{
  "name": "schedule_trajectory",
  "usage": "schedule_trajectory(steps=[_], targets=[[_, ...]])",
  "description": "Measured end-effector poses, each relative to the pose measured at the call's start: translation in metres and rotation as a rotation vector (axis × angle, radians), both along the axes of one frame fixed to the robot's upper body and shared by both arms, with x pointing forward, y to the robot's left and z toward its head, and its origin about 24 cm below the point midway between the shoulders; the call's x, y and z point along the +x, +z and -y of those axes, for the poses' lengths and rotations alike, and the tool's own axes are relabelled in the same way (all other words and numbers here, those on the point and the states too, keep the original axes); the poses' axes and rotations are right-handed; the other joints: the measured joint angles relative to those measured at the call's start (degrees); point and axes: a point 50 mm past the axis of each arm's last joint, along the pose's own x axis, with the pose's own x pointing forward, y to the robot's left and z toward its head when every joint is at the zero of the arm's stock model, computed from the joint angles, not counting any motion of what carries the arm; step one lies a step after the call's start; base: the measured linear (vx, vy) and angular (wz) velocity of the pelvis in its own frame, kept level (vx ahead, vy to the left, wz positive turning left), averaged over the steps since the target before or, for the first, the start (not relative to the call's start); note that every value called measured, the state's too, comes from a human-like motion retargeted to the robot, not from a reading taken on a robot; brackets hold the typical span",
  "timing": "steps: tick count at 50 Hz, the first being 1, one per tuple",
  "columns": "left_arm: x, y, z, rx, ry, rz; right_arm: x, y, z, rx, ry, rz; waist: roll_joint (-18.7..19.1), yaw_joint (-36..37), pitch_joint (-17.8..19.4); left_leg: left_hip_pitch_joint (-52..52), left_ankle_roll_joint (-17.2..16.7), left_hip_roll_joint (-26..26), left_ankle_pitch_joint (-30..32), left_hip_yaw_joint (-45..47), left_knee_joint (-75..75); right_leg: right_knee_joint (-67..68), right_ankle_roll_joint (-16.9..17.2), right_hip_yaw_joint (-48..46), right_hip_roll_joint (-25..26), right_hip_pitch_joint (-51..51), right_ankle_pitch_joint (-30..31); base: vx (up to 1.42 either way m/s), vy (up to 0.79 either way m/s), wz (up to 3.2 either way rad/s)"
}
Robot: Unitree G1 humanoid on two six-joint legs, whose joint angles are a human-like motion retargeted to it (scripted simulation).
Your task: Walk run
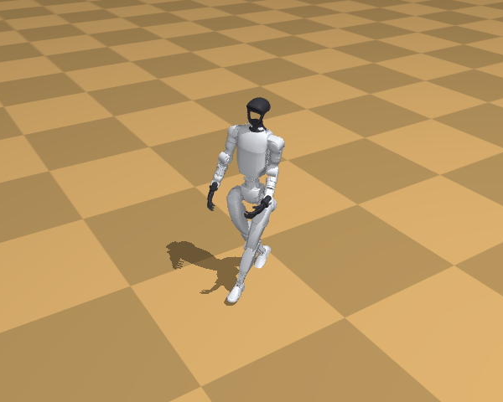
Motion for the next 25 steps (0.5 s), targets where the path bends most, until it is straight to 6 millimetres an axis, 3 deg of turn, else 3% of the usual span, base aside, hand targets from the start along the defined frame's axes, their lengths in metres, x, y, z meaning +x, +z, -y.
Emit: schedule_trajectory(steps=[2, 5, 7, 9, 13, 15, 18, 22, 25], targets=[[-0.003, -0.001, -0.006, 0.008, 0.012, -0.009, -0.041, -0.008, -0.007, 0.037, -0.048, -0.128, 0.1, -0.8, -0.9, 0.8, 2.0, 0.5, -1.1, -1.0, 2.0, 7.4, 3.0, 0.2, -0.4, -2.4, 11.1, 1.12, -0.07, 0.11], [-0.001, 0.001, -0.013, 0.02, 0.025, 0.0, -0.099, -0.009, -0.016, 0.094, -0.13, -0.314, 2.0, -1.4, 0.1, 5.0, 3.1, 2.8, -4.0, -2.1, 2.5, 22.9, 4.8, -1.1, 0.8, -8.2, 23.0, 0.85, -0.07, 0.03], [0.009, 0.004, -0.012, 0.023, 0.018, 0.019, -0.128, -0.007, -0.019, 0.144, -0.18, -0.413, 3.1, -0.6, 0.5, 7.7, 2.8, 3.4, -5.8, -2.4, 2.0, 28.5, 5.4, -2.2, -0.1, -12.2, 20.3, 0.64, -0.05, -0.08], [0.02, 0.009, -0.01, 0.028, 0.017, 0.041, -0.156, -0.003, -0.024, 0.194, -0.214, -0.492, 4.0, -0.6, 1.1, 10.2, 2.5, 3.6, -6.8, -3.0, 1.1, 31.1, 4.0, -2.1, -0.3, -16.2, 13.4, 0.75, -0.07, 0.25], [0.041, 0.022, -0.003, 0.038, -0.001, 0.116, -0.201, 0.006, -0.029, 0.238, -0.292, -0.579, 6.3, -6.6, 2.2, 14.3, 2.5, 2.3, -7.9, -9.9, -0.5, 27.1, 3.1, -4.7, -2.8, -23.0, 1.4, 0.67, -0.06, 1.44], [0.05, 0.028, 0.0, 0.035, -0.025, 0.157, -0.222, 0.013, -0.03, 0.245, -0.348, -0.619, 6.7, -9.6, 2.5, 15.9, 2.4, 0.8, -8.6, -13.0, -0.6, 20.3, 5.0, -6.1, -5.4, -25.3, -1.1, 0.63, -0.08, 1.43], [0.061, 0.036, 0.0, 0.028, -0.051, 0.201, -0.246, 0.022, -0.035, 0.264, -0.436, -0.692, 5.4, -12.2, 2.9, 19.0, 2.4, -2.3, -10.4, -15.3, -0.6, 7.4, 7.0, -4.5, -8.1, -27.9, -0.2, 0.59, -0.16, 0.9], [0.068, 0.042, -0.005, 0.031, -0.066, 0.234, -0.262, 0.028, -0.047, 0.321, -0.523, -0.757, 3.4, -13.4, 3.8, 24.3, 1.8, -4.7, -13.0, -16.1, -0.7, -5.4, 7.8, -3.5, -9.0, -31.6, -2.3, 0.66, -0.25, 0.36], [0.067, 0.043, -0.009, 0.039, -0.063, 0.24, -0.257, 0.026, -0.051, 0.361, -0.52, -0.748, 3.6, -12.8, 3.6, 26.8, 1.1, -4.5, -14.5, -14.9, -0.8, -11.5, 9.0, -7.2, -8.0, -34.7, -5.0, 0.64, -0.24, -0.16]])
